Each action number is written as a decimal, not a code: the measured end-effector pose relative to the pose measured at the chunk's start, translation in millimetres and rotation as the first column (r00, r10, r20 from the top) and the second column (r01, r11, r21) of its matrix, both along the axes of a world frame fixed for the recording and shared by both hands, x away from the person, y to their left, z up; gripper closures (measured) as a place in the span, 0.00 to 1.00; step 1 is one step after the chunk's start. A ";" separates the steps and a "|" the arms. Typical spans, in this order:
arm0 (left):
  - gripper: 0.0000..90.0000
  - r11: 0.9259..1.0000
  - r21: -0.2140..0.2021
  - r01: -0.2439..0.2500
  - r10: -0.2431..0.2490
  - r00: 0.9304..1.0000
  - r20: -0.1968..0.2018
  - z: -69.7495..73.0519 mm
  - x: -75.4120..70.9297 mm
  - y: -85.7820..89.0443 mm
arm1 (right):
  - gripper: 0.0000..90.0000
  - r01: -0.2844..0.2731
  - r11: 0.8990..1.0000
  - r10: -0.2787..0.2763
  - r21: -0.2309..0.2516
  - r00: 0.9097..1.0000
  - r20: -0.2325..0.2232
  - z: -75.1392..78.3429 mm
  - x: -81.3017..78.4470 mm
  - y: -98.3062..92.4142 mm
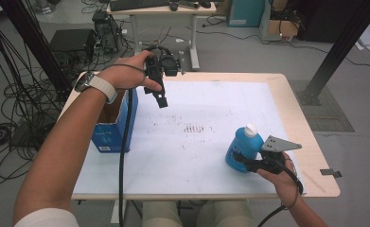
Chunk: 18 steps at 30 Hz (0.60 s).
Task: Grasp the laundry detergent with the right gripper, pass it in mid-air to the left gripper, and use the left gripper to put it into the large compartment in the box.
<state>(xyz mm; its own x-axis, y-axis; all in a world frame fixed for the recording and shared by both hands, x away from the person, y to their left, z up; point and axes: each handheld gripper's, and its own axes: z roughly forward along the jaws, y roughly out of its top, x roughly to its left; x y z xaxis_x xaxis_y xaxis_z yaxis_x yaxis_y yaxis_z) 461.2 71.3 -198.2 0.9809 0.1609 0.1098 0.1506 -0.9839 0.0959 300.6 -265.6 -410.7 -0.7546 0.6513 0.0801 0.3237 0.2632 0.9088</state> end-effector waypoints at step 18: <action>0.13 1.000 -0.003 0.002 -0.002 1.000 0.000 -1.4 -0.1 -0.5 | 0.47 -0.003 1.000 0.003 0.000 1.000 -0.001 0.1 0.3 0.0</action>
<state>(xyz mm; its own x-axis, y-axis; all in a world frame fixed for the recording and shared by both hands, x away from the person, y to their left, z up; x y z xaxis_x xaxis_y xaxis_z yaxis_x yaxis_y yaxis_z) 461.1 70.8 -199.6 0.9812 0.1591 0.1097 0.1485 -0.9840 0.0985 300.9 -265.6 -410.7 -0.7564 0.6491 0.0807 0.3238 0.2645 0.9084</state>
